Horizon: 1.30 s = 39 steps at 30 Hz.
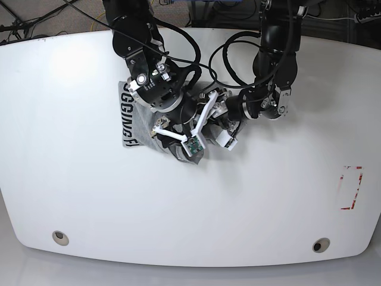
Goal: Fold the T-shirt properly
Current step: 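Hold the bundle with the right gripper and withdraw the left gripper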
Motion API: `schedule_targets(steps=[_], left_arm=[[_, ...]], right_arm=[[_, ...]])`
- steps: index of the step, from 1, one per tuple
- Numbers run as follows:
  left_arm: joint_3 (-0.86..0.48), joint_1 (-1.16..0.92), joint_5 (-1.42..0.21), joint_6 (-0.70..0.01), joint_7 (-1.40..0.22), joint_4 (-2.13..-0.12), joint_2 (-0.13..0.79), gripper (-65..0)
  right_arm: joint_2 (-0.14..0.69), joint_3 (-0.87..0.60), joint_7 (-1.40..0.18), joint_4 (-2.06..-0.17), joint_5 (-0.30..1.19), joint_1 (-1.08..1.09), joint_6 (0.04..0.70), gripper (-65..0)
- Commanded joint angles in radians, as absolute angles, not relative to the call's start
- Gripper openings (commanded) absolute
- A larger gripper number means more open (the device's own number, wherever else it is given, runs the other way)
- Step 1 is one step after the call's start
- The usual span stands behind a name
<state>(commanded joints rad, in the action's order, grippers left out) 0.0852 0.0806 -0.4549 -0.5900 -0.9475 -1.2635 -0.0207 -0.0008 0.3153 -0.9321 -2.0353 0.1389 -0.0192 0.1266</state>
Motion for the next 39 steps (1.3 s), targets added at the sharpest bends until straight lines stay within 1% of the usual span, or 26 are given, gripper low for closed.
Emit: schedule_targets(steps=[3, 4, 7, 10, 14, 19, 22, 27, 32, 36, 39], left_arm=[[0.082, 0.079, -0.481, -0.622, -0.944, -1.293, -0.019, -48.3], [0.073, 0.079, -0.495, -0.638, -0.943, -1.308, -0.019, -48.3], [0.03, 0.079, -0.522, -0.656, -0.943, -1.342, -0.019, -48.3], [-0.005, 0.077, -0.567, -0.676, -0.944, -1.377, -0.019, -48.3], [-0.036, 0.077, -0.627, -0.698, -0.944, -1.408, 0.004, -48.3], [-0.068, 0.077, -0.737, -0.698, -0.946, -1.477, 0.016, -48.3], [-0.081, 0.077, -0.8, -0.698, -0.947, -1.517, 0.044, -48.3], [-0.085, 0.076, -0.932, -0.698, -0.949, -1.606, 0.097, -48.3], [-0.113, 0.048, -1.04, -0.698, -0.947, -1.696, 0.211, -48.3], [-0.203, 0.018, -1.09, -0.698, -0.947, -1.716, 0.289, -48.3], [-0.295, -0.018, -1.096, -0.698, -0.947, -1.718, 0.34, -48.3]], right_arm=[[0.005, 0.259, -0.894, -2.034, 0.217, -0.042, 0.127, -18.2], [0.005, 0.216, -0.877, -2.032, 0.265, -0.05, 0.127, -18.2], [0.005, 0.142, -0.854, -2.032, 0.335, -0.071, 0.127, -18.2], [0.015, 0.105, -0.851, -2.034, 0.38, -0.087, 0.127, -18.2], [0.058, 0.09, -0.851, -2.032, 0.427, -0.087, 0.127, -18.2], [0.096, 0.087, -0.851, -2.034, 0.487, -0.093, 0.127, -18.2], [0.128, 0.116, -0.851, -2.032, 0.509, -0.093, 0.127, -18.2], [0.199, 0.225, -0.851, -2.032, 0.507, -0.088, 0.127, -18.2], [0.246, 0.309, -0.851, -2.032, 0.467, -0.091, 0.125, -18.2], [0.263, 0.374, -0.851, -2.02, 0.366, -0.093, 0.125, -18.2], [0.262, 0.437, -0.851, -2.009, 0.249, -0.093, 0.125, -18.2]])
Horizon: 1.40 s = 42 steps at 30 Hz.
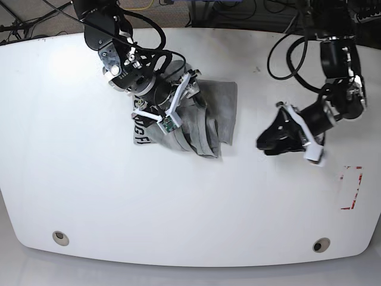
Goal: Fold the T-shirt properly
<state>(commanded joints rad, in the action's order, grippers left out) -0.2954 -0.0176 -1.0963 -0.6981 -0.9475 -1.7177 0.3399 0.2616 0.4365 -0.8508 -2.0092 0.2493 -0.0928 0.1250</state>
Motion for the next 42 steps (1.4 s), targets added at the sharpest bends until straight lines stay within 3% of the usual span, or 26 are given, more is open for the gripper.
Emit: schedule_targets(steps=[10, 26, 28, 31, 32, 35, 37, 42], left_arm=[[-0.458, -0.124, -1.096, -0.698, -0.947, -1.713, 0.398, -48.3], [-0.51, -0.189, -1.093, -0.698, -0.949, -1.689, 0.397, -48.3], [-0.509, -0.189, -1.093, -0.698, -0.947, -1.689, 0.397, -48.3], [-0.509, -0.196, -1.093, -0.698, -0.947, -1.69, 0.397, -48.3], [-0.51, -0.196, -1.093, -0.698, -0.947, -1.689, 0.397, -48.3], [-0.509, -0.196, -1.093, -0.698, -0.947, -1.679, 0.397, -48.3], [-0.507, -0.196, -1.093, -0.698, -0.947, -1.676, 0.397, -48.3], [-0.509, -0.197, -1.093, -0.698, -0.947, -1.664, 0.397, -48.3]], right_arm=[[0.252, 0.515, -0.849, -1.974, 0.027, -0.107, 0.125, -18.2], [0.225, 0.516, -0.774, -1.893, 0.01, -0.107, 0.117, -19.3], [0.222, 0.515, -0.756, -1.877, 0.01, -0.107, 0.117, -23.0], [0.222, 0.516, -0.75, -1.874, 0.01, -0.11, 0.117, -35.4], [0.222, 0.518, -0.75, -1.876, 0.01, -0.113, 0.117, -43.0], [0.22, 0.518, -0.748, -1.874, 0.01, -0.114, 0.117, -57.2], [0.22, 0.516, -0.748, -1.877, 0.01, -0.113, 0.117, -63.3], [0.22, 0.516, -0.75, -1.96, 0.012, -0.133, 0.117, -63.6]])
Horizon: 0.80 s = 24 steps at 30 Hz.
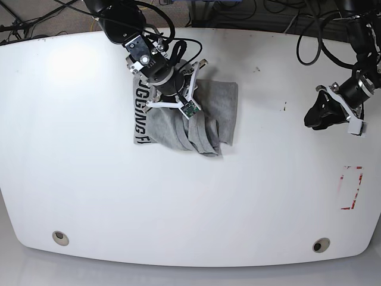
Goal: Fold the T-shirt properly
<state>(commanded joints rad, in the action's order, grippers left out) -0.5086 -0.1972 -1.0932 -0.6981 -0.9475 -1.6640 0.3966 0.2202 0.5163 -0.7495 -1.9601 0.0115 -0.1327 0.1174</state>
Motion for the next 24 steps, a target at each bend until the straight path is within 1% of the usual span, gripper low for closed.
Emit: schedule_targets(steps=[4, 7, 11, 16, 22, 24], left_arm=[[-0.506, -0.203, -1.093, -0.698, -0.947, -1.653, 0.397, -48.3], [-0.504, -0.208, -1.093, -0.698, -0.947, -1.653, 0.394, -48.3], [-0.473, -0.208, -1.075, -0.698, -0.946, -1.653, 0.394, -48.3], [-0.423, -0.206, -0.969, -0.698, -0.946, -1.653, 0.386, -48.3], [-0.378, -0.203, -0.825, -0.698, -0.944, -1.653, 0.334, -48.3], [-0.371, -0.202, -0.756, -0.698, -0.943, -1.652, 0.302, -48.3]], right_arm=[[0.219, 0.516, -0.75, -2.028, 0.015, -0.153, 0.117, -62.9], [0.216, 0.519, -0.75, -2.041, 0.019, -0.157, 0.117, -62.9], [0.185, 0.526, -0.75, -2.04, 0.019, -0.157, 0.125, -62.9], [0.148, 0.57, -0.75, -2.04, 0.019, -0.153, 0.125, -62.9], [0.097, 0.616, -0.75, -2.037, 0.021, -0.148, 0.127, -62.9], [0.077, 0.625, -0.75, -2.029, 0.019, -0.147, 0.127, -62.9]])
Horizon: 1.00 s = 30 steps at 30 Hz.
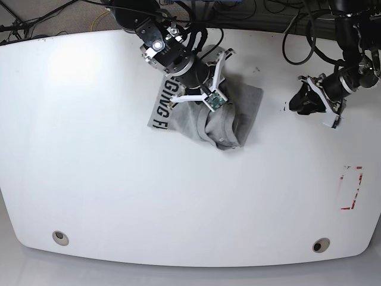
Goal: Fold the T-shirt properly
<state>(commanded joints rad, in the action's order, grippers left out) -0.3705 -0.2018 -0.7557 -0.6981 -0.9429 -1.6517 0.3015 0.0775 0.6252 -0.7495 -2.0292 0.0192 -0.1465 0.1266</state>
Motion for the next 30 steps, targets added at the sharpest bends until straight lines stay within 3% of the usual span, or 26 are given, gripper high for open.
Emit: schedule_targets(steps=[9, 20, 30], left_arm=[[-0.378, -0.099, -0.559, -0.698, -0.934, -1.567, 0.185, -48.3], [-0.41, -0.038, -0.549, -0.698, -0.892, -1.524, 0.18, -48.3], [-0.355, 0.005, -0.55, -0.698, -0.892, -1.333, 0.183, -48.3]], right_arm=[[0.048, 0.625, -0.75, -2.0, 0.021, -0.11, 0.127, -62.9], [0.056, 0.624, -0.75, -1.997, 0.021, -0.114, 0.127, -62.9], [0.051, 0.625, -0.75, -1.997, 0.021, -0.113, 0.127, -62.9]])
